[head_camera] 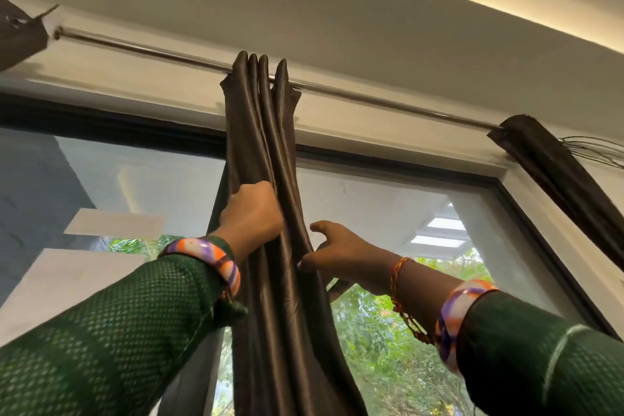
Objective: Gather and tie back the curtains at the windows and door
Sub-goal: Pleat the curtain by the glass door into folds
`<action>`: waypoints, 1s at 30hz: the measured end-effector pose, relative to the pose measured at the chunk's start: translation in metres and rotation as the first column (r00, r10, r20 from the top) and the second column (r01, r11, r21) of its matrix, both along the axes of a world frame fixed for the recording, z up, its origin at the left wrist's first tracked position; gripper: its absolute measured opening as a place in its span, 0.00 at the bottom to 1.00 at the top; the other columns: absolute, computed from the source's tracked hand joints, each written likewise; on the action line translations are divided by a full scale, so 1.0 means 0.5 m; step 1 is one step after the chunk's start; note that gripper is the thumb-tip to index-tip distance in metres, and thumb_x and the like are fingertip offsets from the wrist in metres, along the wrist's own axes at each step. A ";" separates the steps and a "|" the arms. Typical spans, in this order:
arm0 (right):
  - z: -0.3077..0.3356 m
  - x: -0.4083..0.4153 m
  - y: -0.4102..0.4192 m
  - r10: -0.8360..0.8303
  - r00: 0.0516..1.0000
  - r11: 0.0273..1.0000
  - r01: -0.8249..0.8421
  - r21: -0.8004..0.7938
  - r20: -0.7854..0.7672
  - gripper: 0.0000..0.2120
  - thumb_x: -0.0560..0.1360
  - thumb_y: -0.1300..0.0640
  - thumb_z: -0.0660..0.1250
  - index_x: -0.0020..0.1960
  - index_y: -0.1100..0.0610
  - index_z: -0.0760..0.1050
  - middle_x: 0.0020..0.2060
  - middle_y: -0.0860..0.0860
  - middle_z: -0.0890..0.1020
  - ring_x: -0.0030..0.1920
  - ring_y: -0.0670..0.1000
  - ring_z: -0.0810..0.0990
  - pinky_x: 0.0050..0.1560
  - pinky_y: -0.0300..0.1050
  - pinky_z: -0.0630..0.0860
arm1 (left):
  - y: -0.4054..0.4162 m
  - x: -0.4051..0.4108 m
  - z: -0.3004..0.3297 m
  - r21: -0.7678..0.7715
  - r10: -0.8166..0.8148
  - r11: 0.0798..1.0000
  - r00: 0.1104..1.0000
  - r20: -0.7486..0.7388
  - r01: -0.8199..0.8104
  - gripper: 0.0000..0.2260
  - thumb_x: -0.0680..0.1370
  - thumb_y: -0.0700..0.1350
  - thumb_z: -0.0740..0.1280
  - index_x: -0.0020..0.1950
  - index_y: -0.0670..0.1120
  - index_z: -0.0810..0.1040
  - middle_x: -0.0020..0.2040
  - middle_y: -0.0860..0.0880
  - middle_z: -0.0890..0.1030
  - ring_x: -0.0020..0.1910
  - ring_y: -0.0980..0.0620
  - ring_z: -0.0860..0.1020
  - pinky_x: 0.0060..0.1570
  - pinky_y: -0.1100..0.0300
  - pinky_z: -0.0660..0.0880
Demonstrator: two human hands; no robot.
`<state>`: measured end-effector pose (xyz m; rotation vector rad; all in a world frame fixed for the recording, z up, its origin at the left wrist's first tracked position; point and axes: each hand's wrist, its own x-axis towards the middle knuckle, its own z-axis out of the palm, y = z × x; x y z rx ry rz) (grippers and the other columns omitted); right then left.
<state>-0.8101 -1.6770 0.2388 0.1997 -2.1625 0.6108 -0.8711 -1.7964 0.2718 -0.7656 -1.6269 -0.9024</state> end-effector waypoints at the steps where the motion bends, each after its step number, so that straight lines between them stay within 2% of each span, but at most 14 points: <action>1: -0.008 -0.010 -0.006 0.005 1.000 1.000 -0.004 -0.004 0.013 0.31 0.75 0.65 0.63 0.74 0.58 0.53 0.42 0.54 0.77 0.37 0.52 0.78 0.35 0.48 0.79 | -0.016 -0.013 -0.007 0.013 0.045 0.999 0.999 0.011 -0.045 0.11 0.77 0.44 0.61 0.57 0.41 0.71 0.59 0.38 0.74 0.58 0.36 0.73 0.53 0.47 0.71; 3: -0.024 -0.034 -0.018 0.000 1.000 1.000 0.000 -0.008 0.002 0.30 0.75 0.64 0.64 0.73 0.58 0.55 0.42 0.53 0.76 0.40 0.52 0.79 0.35 0.49 0.80 | -0.050 -0.041 -0.023 0.033 0.124 0.992 0.992 0.029 -0.125 0.12 0.77 0.43 0.60 0.59 0.40 0.69 0.59 0.36 0.74 0.58 0.35 0.72 0.52 0.47 0.70; 5: -0.040 -0.065 -0.033 -0.043 0.996 0.999 0.043 -0.010 -0.074 0.22 0.74 0.62 0.65 0.66 0.59 0.65 0.46 0.55 0.78 0.46 0.56 0.81 0.42 0.57 0.81 | -0.086 -0.073 -0.042 0.051 0.203 0.977 0.978 0.044 -0.205 0.17 0.76 0.40 0.59 0.64 0.39 0.64 0.59 0.35 0.73 0.58 0.34 0.72 0.52 0.46 0.70; 7: -0.051 -0.097 -0.045 -0.160 0.968 0.987 0.159 -0.021 -0.191 0.17 0.73 0.58 0.65 0.60 0.60 0.69 0.53 0.59 0.78 0.53 0.60 0.79 0.52 0.57 0.78 | -0.118 -0.105 -0.061 0.041 0.278 0.959 0.959 0.050 -0.280 0.25 0.76 0.38 0.59 0.71 0.41 0.54 0.59 0.34 0.73 0.57 0.34 0.72 0.51 0.46 0.70; 9: -0.065 -0.119 -0.067 -0.327 0.901 0.943 0.333 -0.028 -0.285 0.16 0.73 0.54 0.63 0.58 0.61 0.68 0.57 0.60 0.75 0.57 0.63 0.75 0.54 0.51 0.74 | -0.147 -0.137 -0.081 0.010 0.334 0.942 0.942 0.028 -0.335 0.32 0.76 0.38 0.58 0.75 0.46 0.45 0.57 0.35 0.74 0.55 0.35 0.74 0.49 0.48 0.71; 12: -0.086 -0.141 -0.100 -0.394 0.851 0.913 0.407 -0.037 -0.348 0.18 0.77 0.52 0.59 0.63 0.60 0.63 0.62 0.60 0.68 0.64 0.63 0.68 0.57 0.55 0.70 | -0.181 -0.169 -0.111 -0.027 0.385 0.922 0.923 -0.022 -0.385 0.34 0.77 0.37 0.56 0.76 0.55 0.39 0.54 0.37 0.75 0.52 0.37 0.75 0.49 0.47 0.72; 15: -0.099 -0.162 -0.120 -0.358 0.860 0.931 0.360 -0.064 -0.363 0.21 0.76 0.52 0.60 0.65 0.59 0.60 0.64 0.59 0.65 0.65 0.63 0.66 0.59 0.57 0.69 | -0.200 -0.182 -0.131 -0.045 0.406 0.911 0.912 -0.065 -0.409 0.35 0.77 0.35 0.54 0.75 0.59 0.42 0.49 0.40 0.73 0.46 0.41 0.74 0.45 0.49 0.72; 17: -0.104 -0.171 -0.125 -0.334 0.874 0.941 0.334 -0.063 -0.352 0.27 0.75 0.53 0.61 0.70 0.59 0.55 0.67 0.60 0.62 0.67 0.63 0.64 0.61 0.58 0.68 | -0.205 -0.184 -0.138 -0.068 0.424 0.900 0.900 -0.097 -0.431 0.34 0.77 0.36 0.54 0.75 0.60 0.43 0.44 0.44 0.69 0.40 0.45 0.70 0.40 0.53 0.69; 18: -0.106 -0.173 -0.124 -0.320 0.881 0.945 0.324 -0.049 -0.348 0.31 0.75 0.54 0.61 0.73 0.58 0.51 0.69 0.60 0.60 0.68 0.63 0.62 0.62 0.58 0.68 | -0.206 -0.185 -0.140 -0.079 0.432 0.894 0.895 -0.109 -0.441 0.32 0.78 0.37 0.54 0.75 0.59 0.44 0.45 0.44 0.68 0.40 0.46 0.69 0.39 0.54 0.67; 20: -0.113 -0.171 -0.121 -0.304 0.887 0.948 0.317 -0.020 -0.348 0.35 0.75 0.54 0.61 0.76 0.54 0.46 0.73 0.60 0.55 0.70 0.63 0.60 0.63 0.59 0.67 | -0.202 -0.182 -0.143 -0.098 0.455 0.879 0.883 -0.113 -0.466 0.28 0.79 0.39 0.54 0.76 0.56 0.50 0.50 0.41 0.72 0.47 0.42 0.74 0.41 0.53 0.68; 22: -0.118 -0.168 -0.113 -0.298 0.893 0.948 0.318 0.006 -0.338 0.35 0.75 0.55 0.61 0.76 0.52 0.46 0.74 0.59 0.53 0.71 0.63 0.60 0.65 0.57 0.66 | -0.192 -0.175 -0.147 -0.114 0.465 0.874 0.881 -0.092 -0.473 0.23 0.79 0.41 0.55 0.74 0.52 0.59 0.56 0.39 0.74 0.54 0.38 0.75 0.46 0.51 0.71; 25: -0.124 -0.167 -0.098 -0.272 0.915 0.951 0.304 0.064 -0.298 0.33 0.75 0.56 0.61 0.76 0.50 0.50 0.72 0.61 0.57 0.67 0.64 0.66 0.65 0.54 0.68 | -0.171 -0.180 -0.151 -0.096 0.427 0.898 0.903 -0.045 -0.429 0.13 0.76 0.38 0.58 0.59 0.45 0.74 0.53 0.39 0.77 0.51 0.38 0.76 0.44 0.49 0.72; 27: -0.127 -0.168 -0.090 -0.233 0.934 0.959 0.267 0.095 -0.272 0.33 0.74 0.57 0.61 0.75 0.49 0.52 0.69 0.63 0.61 0.63 0.65 0.71 0.64 0.56 0.70 | -0.158 -0.188 -0.149 -0.063 0.396 0.916 0.918 -0.004 -0.395 0.08 0.74 0.34 0.59 0.49 0.41 0.75 0.48 0.40 0.77 0.46 0.39 0.76 0.38 0.52 0.70; 30: -0.132 -0.176 -0.080 -0.210 0.946 0.963 0.243 0.114 -0.247 0.32 0.73 0.59 0.62 0.74 0.49 0.54 0.66 0.62 0.64 0.61 0.65 0.72 0.62 0.57 0.72 | -0.138 -0.190 -0.146 -0.054 0.366 0.930 0.929 0.043 -0.364 0.06 0.71 0.32 0.59 0.41 0.41 0.72 0.42 0.41 0.73 0.45 0.38 0.75 0.37 0.54 0.68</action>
